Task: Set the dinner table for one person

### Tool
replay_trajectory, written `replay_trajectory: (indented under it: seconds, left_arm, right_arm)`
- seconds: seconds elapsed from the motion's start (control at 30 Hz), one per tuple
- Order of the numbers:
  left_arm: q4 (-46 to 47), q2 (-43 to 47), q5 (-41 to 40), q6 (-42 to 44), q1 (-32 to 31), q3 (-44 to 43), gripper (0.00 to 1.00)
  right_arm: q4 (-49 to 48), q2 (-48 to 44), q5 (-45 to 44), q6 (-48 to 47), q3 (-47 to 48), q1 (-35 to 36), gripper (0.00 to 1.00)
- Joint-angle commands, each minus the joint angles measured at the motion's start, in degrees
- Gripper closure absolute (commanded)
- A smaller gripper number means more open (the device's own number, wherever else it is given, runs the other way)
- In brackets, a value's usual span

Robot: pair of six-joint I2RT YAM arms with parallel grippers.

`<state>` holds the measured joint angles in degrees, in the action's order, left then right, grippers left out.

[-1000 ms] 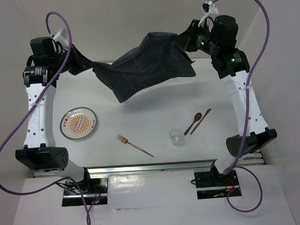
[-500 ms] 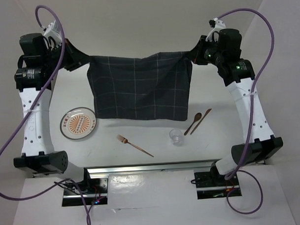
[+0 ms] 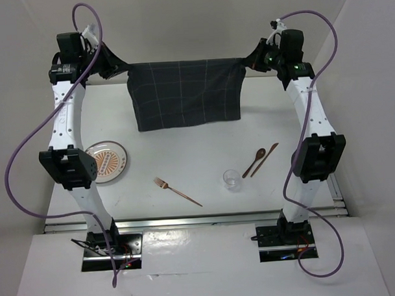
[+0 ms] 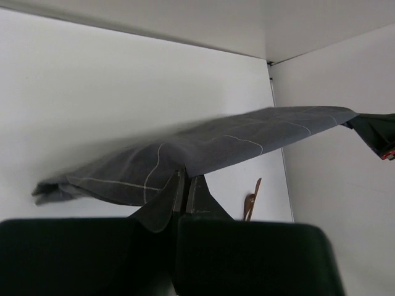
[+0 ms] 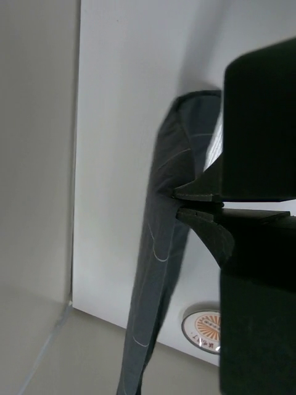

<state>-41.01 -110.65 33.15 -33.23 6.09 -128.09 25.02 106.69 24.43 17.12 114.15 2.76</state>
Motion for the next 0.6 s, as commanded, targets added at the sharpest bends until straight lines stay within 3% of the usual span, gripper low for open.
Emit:
replay_trajectory:
  seconds: [0.0, 0.13, 0.43, 0.5, 0.53, 0.57]
  left_arm:
    - [6.6, -0.4, 3.0, -2.5, 2.0, -4.1, 1.0]
    - [10.9, 4.6, 4.0, -3.6, 3.3, 4.1, 1.0]
    - [13.5, 22.7, 3.1, -0.3, 4.4, 41.3, 0.98]
    - [12.3, 26.3, 3.8, 0.4, 4.4, 50.3, 0.72]
    - [11.1, 27.1, 2.4, 1.0, 4.4, 52.5, 0.6]
    - [9.5, 27.9, 1.1, 1.8, 4.4, 54.1, 0.31]
  right_arm:
    - [-7.9, -0.7, 3.3, 2.5, 4.3, -2.3, 1.0]
    - [-10.0, -4.6, 3.8, 1.9, -2.3, -2.9, 1.0]
    - [-14.9, -23.1, 7.7, -0.9, -39.3, -2.2, 1.0]
    - [-13.6, -25.7, 6.4, -1.6, -47.7, -1.4, 0.99]
    - [-12.3, -28.2, 5.6, -1.6, -50.1, -0.8, 0.78]
    - [-11.4, -29.3, 4.9, -2.1, -52.0, -0.7, 0.29]
